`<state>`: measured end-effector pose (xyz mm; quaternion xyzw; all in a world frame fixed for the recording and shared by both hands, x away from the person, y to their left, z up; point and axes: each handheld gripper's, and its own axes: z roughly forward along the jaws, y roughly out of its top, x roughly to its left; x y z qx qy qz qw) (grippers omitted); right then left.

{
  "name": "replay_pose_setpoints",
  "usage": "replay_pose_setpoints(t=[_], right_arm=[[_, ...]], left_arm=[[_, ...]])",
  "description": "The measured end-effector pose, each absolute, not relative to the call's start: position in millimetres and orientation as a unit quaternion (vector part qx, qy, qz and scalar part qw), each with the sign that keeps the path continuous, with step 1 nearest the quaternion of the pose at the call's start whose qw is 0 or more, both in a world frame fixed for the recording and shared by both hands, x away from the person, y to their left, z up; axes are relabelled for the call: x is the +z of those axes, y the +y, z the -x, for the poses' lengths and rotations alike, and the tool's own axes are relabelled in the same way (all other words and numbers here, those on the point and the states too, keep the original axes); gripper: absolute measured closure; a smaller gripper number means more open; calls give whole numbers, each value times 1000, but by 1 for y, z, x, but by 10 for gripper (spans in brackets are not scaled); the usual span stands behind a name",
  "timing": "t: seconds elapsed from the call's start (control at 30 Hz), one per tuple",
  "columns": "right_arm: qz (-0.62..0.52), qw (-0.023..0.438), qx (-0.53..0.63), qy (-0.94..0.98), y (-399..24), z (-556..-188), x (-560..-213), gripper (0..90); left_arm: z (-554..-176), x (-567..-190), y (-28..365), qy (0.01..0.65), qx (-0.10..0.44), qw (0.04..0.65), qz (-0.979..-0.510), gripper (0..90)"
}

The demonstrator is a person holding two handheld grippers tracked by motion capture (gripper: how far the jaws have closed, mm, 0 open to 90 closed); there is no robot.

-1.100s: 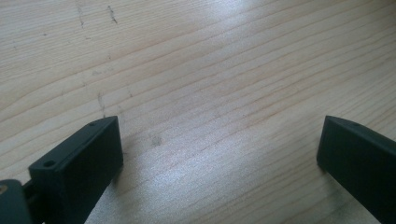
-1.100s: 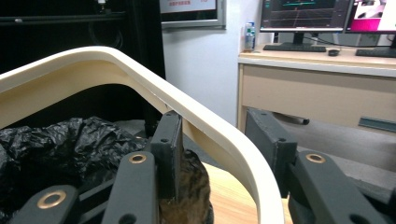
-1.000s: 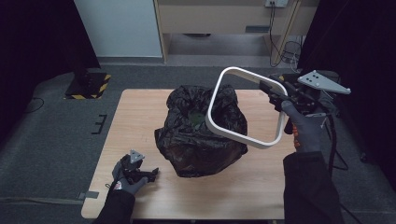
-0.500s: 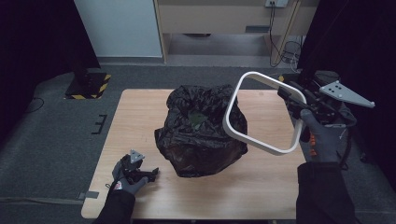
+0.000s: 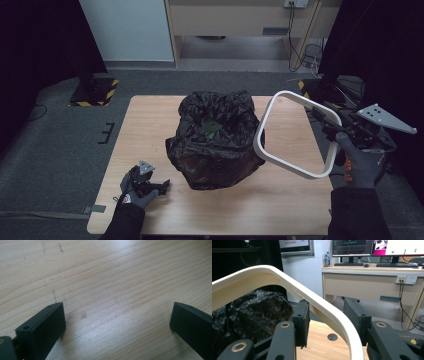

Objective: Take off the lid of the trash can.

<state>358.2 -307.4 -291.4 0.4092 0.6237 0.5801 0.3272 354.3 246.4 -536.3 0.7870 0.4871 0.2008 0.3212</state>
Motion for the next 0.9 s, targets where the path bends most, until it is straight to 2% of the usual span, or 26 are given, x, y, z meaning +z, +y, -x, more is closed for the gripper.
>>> replay_pose_setpoints(t=[0.43,0.9], right_arm=[[-419,316,569,633,-321,-349,-329,573],[-433,317,532,655,-325,-357,-366,573]], left_arm=[[-354,-536,246,487,201,321,-787,0],[-354,-536,246,488,201,321,-786,0]])
